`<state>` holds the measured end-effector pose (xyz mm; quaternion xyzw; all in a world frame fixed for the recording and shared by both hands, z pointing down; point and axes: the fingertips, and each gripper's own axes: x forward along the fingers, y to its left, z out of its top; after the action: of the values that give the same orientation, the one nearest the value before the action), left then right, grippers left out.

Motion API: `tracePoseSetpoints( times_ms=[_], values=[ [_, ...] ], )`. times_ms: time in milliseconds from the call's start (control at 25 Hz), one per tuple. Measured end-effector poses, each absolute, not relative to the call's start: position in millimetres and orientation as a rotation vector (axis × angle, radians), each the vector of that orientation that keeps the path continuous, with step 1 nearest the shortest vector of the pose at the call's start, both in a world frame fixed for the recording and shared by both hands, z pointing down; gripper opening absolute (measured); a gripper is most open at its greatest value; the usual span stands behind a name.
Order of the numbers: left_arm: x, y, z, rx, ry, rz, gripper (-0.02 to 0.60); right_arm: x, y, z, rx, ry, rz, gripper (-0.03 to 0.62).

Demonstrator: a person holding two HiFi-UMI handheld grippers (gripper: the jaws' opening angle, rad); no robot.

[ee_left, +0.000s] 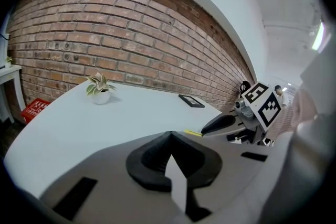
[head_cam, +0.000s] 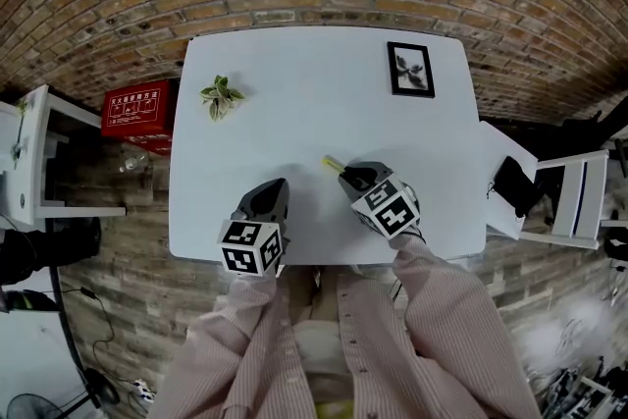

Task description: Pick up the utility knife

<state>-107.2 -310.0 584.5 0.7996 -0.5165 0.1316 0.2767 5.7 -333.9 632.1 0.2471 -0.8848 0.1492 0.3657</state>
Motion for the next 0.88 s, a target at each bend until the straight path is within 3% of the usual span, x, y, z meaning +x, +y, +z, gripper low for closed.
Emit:
tracePoseSetpoints(
  times_ms=[880],
  values=[
    [-115.0,-323.4,509.7,2.353,-1.459,0.205,-0.009,24.9,-347.5,533.3,1.043,-2.647,0.531,0.066]
  ],
)
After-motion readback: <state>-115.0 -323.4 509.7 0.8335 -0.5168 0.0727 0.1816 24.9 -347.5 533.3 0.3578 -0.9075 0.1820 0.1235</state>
